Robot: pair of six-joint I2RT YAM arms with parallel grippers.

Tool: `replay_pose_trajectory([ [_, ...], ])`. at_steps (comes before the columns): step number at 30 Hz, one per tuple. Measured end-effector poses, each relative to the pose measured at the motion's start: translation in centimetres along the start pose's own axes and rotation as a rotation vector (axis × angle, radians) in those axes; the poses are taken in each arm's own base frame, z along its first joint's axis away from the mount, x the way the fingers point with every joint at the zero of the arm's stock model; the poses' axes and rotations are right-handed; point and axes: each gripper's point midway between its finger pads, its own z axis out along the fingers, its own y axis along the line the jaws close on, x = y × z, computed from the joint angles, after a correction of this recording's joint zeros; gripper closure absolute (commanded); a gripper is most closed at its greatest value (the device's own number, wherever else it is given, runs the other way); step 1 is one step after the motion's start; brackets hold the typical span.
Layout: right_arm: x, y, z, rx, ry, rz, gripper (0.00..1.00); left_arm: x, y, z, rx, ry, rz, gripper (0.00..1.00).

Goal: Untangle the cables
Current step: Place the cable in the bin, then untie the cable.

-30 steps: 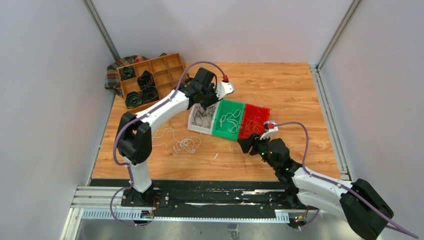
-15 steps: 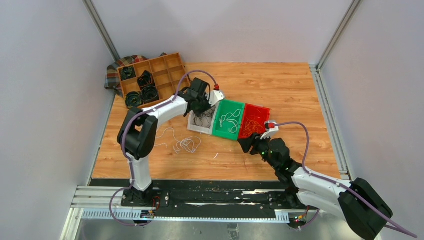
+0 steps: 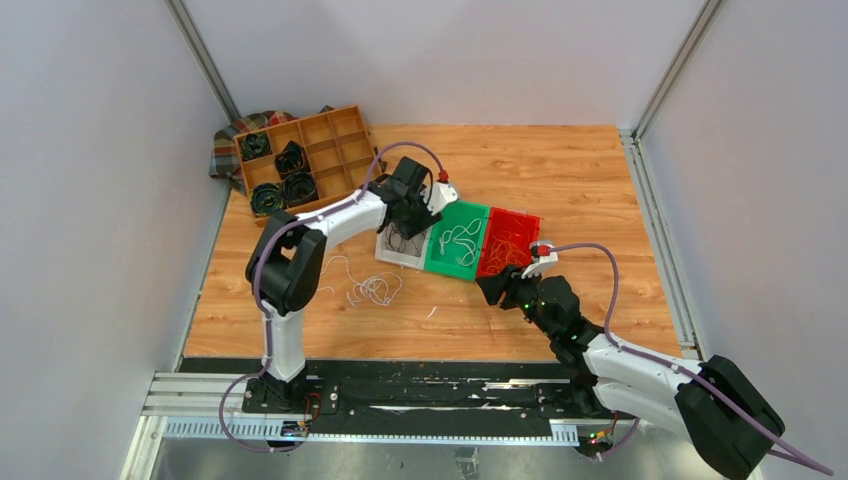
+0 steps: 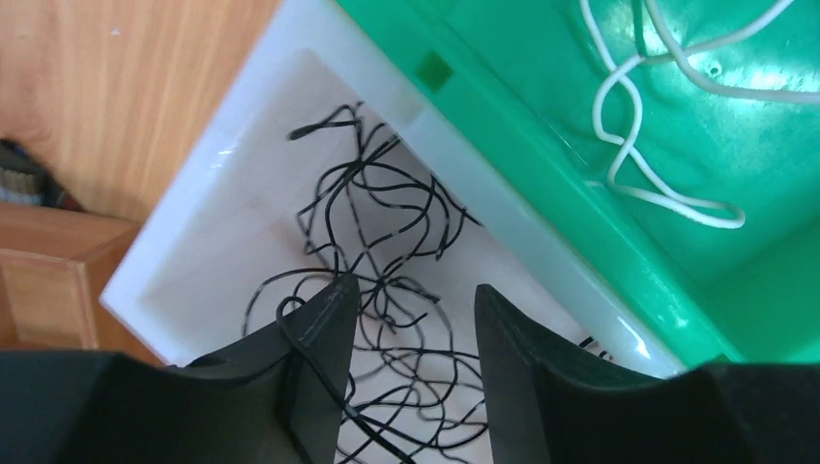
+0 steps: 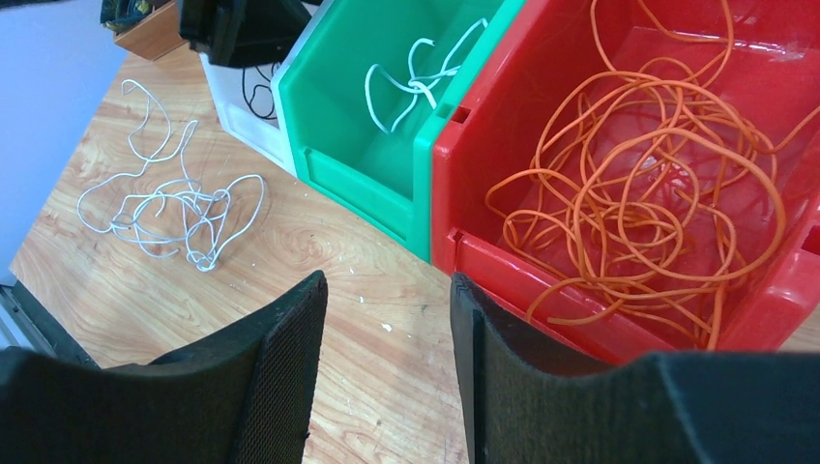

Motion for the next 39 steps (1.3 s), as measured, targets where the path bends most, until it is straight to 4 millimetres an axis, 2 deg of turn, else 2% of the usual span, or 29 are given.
replay_pose_trajectory([
  [7,0.0,0.0,0.0,-0.001,0.001,0.0,0.51,-2.2,1.0,-3.0,0.002,-0.014,-0.004,0.22],
  [11,0.1,0.1,0.0,-0.005,0.003,0.0,0.51,-3.7,0.9,-5.6,0.032,-0.039,-0.005,0.01],
  [17,0.1,0.2,0.0,-0.012,0.008,0.0,0.52,-5.5,0.8,-8.9,0.056,-0.084,-0.002,0.02],
  [23,0.1,0.3,0.0,-0.015,0.009,0.0,0.52,-5.6,1.0,-12.3,0.073,-0.1,-0.016,0.02],
  [27,0.1,0.3,0.0,-0.015,0.008,0.0,0.51,-3.9,2.9,-16.2,0.057,-0.124,-0.048,0.02],
  [29,0.1,0.3,-0.1,-0.016,0.008,0.0,0.5,-2.1,4.0,-18.0,0.034,-0.128,-0.071,0.02],
  [31,0.2,0.2,-0.1,-0.016,0.008,0.0,0.5,0.5,5.1,-19.4,0.006,-0.111,-0.107,0.02],
  [33,0.2,0.2,-0.1,-0.016,0.008,0.0,0.5,3.4,5.6,-20.0,-0.008,-0.074,-0.147,0.01],
  [34,0.2,0.2,-0.1,-0.016,0.008,0.0,0.49,4.7,5.8,-20.0,-0.01,-0.054,-0.165,0.04],
  [36,0.2,0.2,-0.1,-0.016,0.008,0.0,0.5,8.1,6.0,-19.7,-0.011,0.0,-0.207,0.08],
  [39,0.2,0.2,-0.1,-0.017,0.008,0.0,0.49,12.1,6.0,-18.9,-0.003,0.07,-0.236,0.12],
])
